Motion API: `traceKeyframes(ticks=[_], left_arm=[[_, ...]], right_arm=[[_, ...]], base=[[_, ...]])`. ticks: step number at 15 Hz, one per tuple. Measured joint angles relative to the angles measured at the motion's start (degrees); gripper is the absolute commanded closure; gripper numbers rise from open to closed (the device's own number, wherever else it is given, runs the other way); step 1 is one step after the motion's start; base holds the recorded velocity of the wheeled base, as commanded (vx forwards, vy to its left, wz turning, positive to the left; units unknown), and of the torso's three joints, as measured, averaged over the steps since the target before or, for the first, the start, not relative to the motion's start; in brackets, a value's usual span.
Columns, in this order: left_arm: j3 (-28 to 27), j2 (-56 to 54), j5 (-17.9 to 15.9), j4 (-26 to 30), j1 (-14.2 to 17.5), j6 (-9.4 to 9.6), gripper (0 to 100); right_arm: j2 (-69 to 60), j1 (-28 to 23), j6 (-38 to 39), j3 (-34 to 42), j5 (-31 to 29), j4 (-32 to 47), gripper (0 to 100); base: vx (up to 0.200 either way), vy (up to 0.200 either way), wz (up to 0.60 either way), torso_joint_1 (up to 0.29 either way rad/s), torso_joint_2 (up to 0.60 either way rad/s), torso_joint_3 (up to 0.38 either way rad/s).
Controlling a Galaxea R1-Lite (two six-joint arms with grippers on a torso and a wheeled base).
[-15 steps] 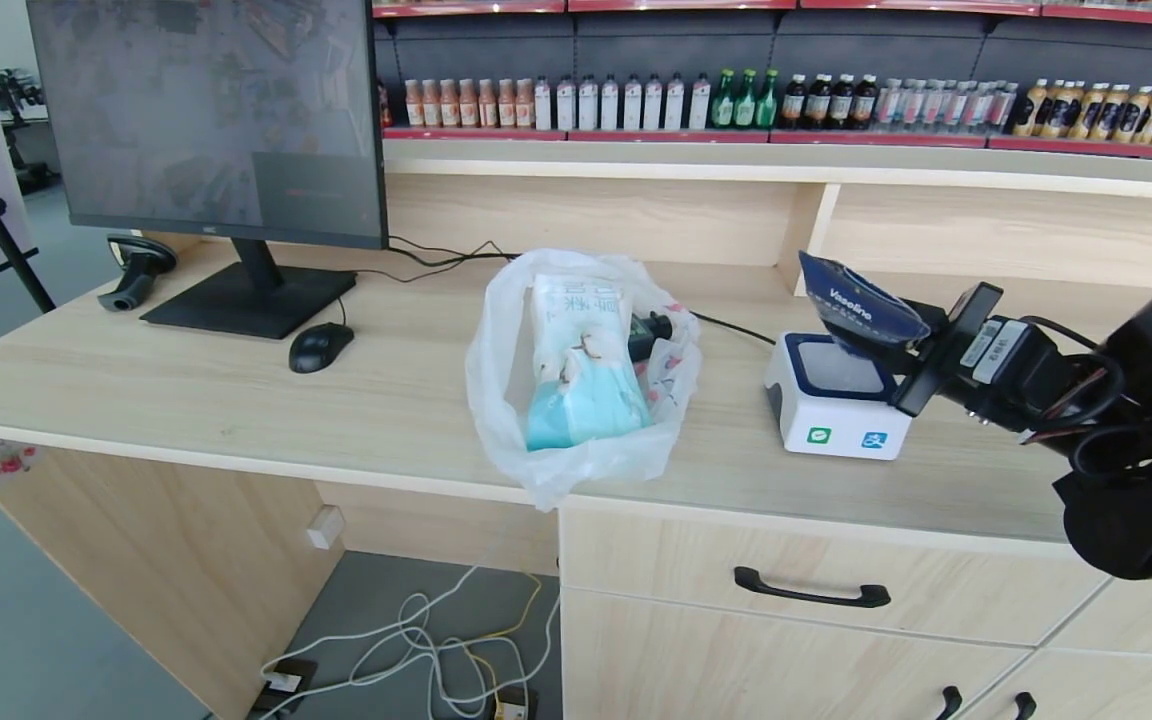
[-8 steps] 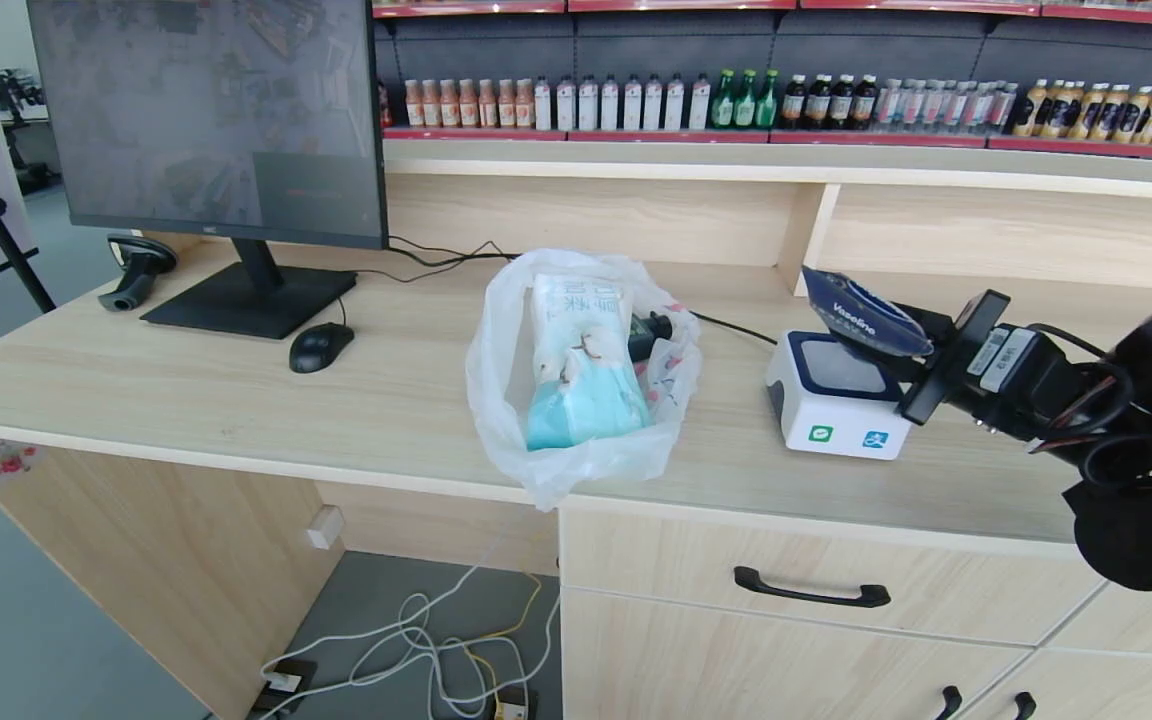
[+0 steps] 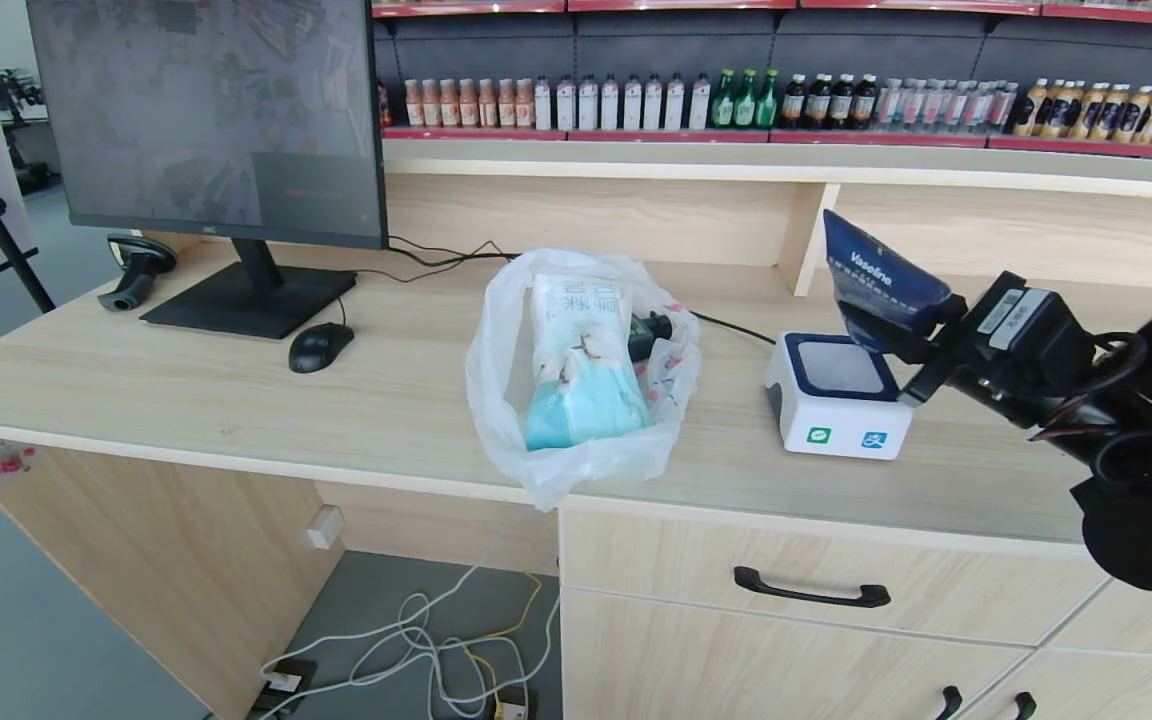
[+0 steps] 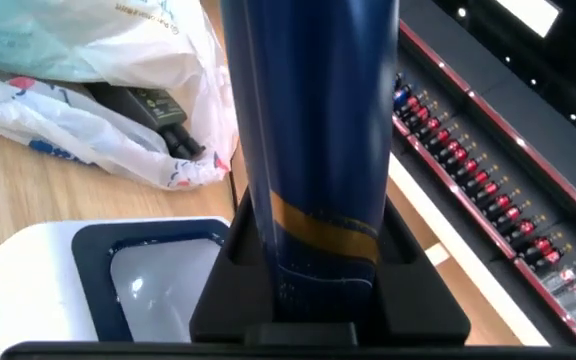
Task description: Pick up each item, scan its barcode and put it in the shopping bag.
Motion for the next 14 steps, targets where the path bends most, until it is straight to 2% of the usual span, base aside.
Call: traceKeyframes(ticks=[6, 11, 14], left_arm=[[0.0, 0.0, 0.0, 0.1, -0.1, 0.05, 0], [0.0, 0.0, 0.0, 0.2, 0.0, 0.02, 0], [0.0, 0.0, 0.0, 0.2, 0.0, 0.02, 0]], right_arm=[[-4.7, 1.1, 16.6, 1.3, -13.8, -0.1, 100], [-7.1, 1.1, 26.8, 4.9, -16.3, -0.1, 100], [-8.6, 1.1, 33.2, 8.0, -23.7, -0.1, 100]], base=[[0.0, 0.0, 0.0, 0.0, 0.0, 0.0], [0.0, 0.0, 0.0, 0.0, 0.0, 0.0], [0.0, 0.0, 0.0, 0.0, 0.0, 0.0]])
